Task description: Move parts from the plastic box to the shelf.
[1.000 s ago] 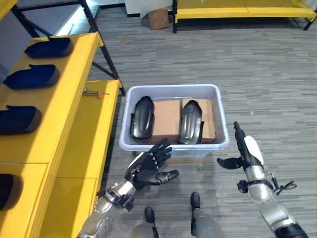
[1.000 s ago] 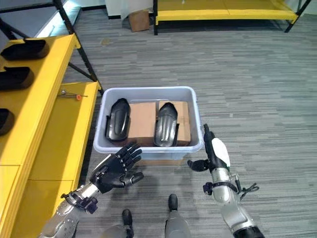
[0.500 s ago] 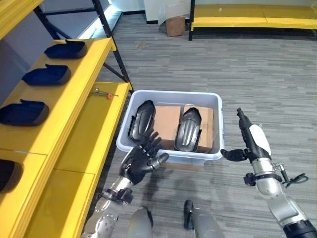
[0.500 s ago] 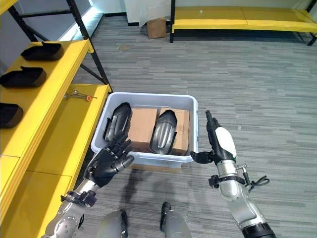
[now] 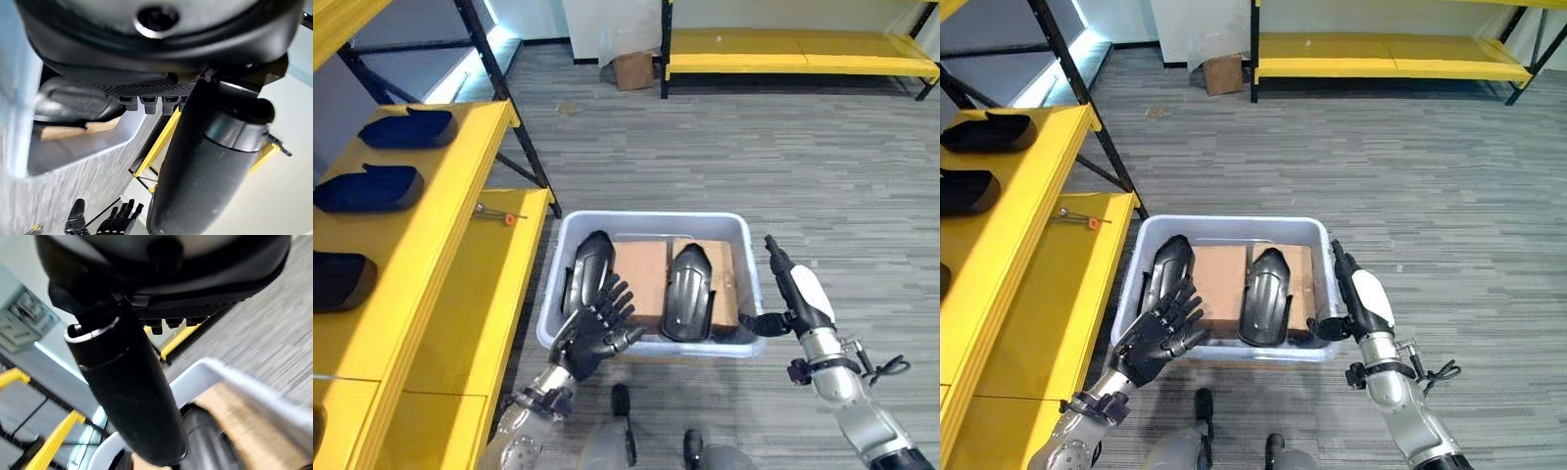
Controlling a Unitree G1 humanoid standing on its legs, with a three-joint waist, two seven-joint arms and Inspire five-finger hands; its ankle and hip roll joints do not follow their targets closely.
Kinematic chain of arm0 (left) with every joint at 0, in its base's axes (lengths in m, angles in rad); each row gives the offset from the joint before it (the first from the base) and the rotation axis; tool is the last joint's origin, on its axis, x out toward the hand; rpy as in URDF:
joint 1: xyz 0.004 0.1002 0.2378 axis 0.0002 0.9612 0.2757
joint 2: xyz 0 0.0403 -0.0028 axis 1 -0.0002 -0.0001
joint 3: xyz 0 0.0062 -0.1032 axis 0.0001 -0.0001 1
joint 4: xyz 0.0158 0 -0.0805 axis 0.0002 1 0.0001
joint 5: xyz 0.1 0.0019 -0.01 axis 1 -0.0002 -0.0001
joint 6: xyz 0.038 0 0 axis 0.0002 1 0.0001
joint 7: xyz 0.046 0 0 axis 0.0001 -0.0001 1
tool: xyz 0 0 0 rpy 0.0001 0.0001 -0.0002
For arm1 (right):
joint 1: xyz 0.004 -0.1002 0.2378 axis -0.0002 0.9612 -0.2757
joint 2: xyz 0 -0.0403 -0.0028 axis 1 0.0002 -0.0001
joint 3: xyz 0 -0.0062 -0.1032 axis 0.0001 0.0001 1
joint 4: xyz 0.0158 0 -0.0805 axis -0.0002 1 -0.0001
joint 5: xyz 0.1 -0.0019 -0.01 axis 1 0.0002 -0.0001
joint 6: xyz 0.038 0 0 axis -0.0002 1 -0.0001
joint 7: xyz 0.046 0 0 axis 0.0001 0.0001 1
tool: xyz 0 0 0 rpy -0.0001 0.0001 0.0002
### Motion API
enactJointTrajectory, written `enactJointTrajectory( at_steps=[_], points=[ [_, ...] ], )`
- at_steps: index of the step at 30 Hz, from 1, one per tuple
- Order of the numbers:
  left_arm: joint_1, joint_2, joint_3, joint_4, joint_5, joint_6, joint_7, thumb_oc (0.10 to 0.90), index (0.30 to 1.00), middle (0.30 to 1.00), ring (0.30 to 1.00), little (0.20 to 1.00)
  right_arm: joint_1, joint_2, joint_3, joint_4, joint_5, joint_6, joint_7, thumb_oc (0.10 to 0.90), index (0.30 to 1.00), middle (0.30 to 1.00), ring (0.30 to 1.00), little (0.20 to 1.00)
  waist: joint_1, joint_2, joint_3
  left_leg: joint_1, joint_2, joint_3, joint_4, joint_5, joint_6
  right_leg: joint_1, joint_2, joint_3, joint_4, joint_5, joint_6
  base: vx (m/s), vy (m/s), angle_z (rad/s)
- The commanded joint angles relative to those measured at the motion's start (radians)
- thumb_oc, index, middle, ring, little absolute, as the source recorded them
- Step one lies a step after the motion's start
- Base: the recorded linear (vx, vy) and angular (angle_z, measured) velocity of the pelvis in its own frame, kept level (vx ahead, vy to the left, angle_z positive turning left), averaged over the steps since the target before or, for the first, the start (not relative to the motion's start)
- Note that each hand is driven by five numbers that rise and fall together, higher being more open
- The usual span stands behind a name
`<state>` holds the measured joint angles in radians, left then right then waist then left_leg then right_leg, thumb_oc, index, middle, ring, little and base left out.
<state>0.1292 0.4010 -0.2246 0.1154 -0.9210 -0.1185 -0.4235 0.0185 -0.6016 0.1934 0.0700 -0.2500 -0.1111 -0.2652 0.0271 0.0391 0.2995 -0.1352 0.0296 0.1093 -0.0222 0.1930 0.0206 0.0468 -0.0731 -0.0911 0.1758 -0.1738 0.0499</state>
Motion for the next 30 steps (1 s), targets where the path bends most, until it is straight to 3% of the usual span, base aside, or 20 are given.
enactJointTrajectory(
  at_steps=[1,4,9,13,15,18,23,30],
  points=[
    [-0.018,0.039,0.045,-0.132,0.001,-0.073,-0.065,0.900,1.000,1.000,1.000,1.000,-0.134,-0.023,-0.026,-0.090,0.052,-0.074,-0.028,0.900,1.000,1.000,1.000,1.000,0.031,-0.050,-0.040,-0.048,0.018,-0.015,0.056,-0.111,-0.055,0.051,-0.013,-0.045,-0.111,0.077,0.003,0.01,0.057,0.26],
    [-0.030,0.048,0.047,-0.133,-0.007,-0.078,-0.061,0.900,1.000,1.000,1.000,1.000,-0.154,-0.022,-0.019,-0.099,0.072,-0.053,-0.003,0.900,1.000,1.000,1.000,1.000,0.043,-0.057,-0.031,-0.059,0.002,-0.015,0.052,-0.119,-0.046,0.035,-0.024,-0.055,-0.127,0.091,0.013,-0.01,0.062,0.20],
    [-0.063,0.062,0.044,-0.132,-0.017,-0.086,-0.060,0.900,1.000,1.000,1.000,1.000,-0.264,-0.004,0.017,-0.062,0.146,-0.096,-0.007,0.900,1.000,1.000,1.000,1.000,0.074,-0.056,-0.003,-0.079,-0.012,-0.016,0.051,-0.125,-0.037,0.010,-0.042,-0.072,-0.144,0.108,0.024,-0.01,0.062,0.09],
    [-0.074,0.064,0.048,-0.131,-0.015,-0.082,-0.054,0.900,1.000,1.000,1.000,1.000,-0.322,0.024,0.023,-0.014,0.250,-0.060,0.035,0.900,1.000,1.000,1.000,1.000,0.096,-0.055,0.010,-0.101,-0.022,-0.016,0.058,-0.132,-0.033,0.007,-0.048,-0.085,-0.142,0.099,0.024,0.03,0.050,0.07],
    [-0.102,0.071,0.048,-0.122,-0.018,-0.097,-0.058,0.900,1.000,1.000,1.000,1.000,-0.378,0.039,0.030,0.048,0.195,0.002,-0.046,0.900,1.000,1.000,1.000,1.000,0.113,-0.050,0.033,-0.147,-0.027,-0.017,0.081,-0.130,-0.033,-0.017,-0.048,-0.094,-0.121,0.083,0.017,-0.05,0.047,0.14],
    [-0.130,0.072,0.043,-0.120,-0.038,-0.105,-0.068,0.900,1.000,1.000,1.000,1.000,-0.457,0.050,0.029,0.146,0.227,0.062,-0.118,0.900,1.000,1.000,1.000,1.000,0.129,-0.037,0.062,-0.184,-0.032,-0.026,0.105,-0.131,-0.032,-0.040,-0.045,-0.097,-0.100,0.070,0.008,-0.06,0.054,0.12],
    [-0.135,0.065,0.037,-0.126,-0.026,-0.070,-0.054,0.900,1.000,1.000,1.000,1.000,-0.505,0.079,0.023,0.215,0.287,0.115,-0.121,0.900,1.000,1.000,1.000,1.000,0.150,-0.022,0.103,-0.210,-0.044,-0.042,0.136,-0.142,-0.026,-0.059,-0.048,-0.104,-0.071,0.057,0.002,0.03,0.044,0.14],
    [-0.163,0.057,0.029,-0.101,-0.020,-0.078,-0.074,0.900,1.000,1.000,1.000,1.000,-0.580,0.075,0.051,0.242,0.176,0.148,-0.159,0.900,1.000,1.000,1.000,1.000,0.164,-0.007,0.153,-0.260,-0.048,-0.042,0.136,-0.126,-0.026,-0.111,-0.044,-0.111,-0.048,0.048,-0.004,-0.02,0.036,0.07]
  ],
)
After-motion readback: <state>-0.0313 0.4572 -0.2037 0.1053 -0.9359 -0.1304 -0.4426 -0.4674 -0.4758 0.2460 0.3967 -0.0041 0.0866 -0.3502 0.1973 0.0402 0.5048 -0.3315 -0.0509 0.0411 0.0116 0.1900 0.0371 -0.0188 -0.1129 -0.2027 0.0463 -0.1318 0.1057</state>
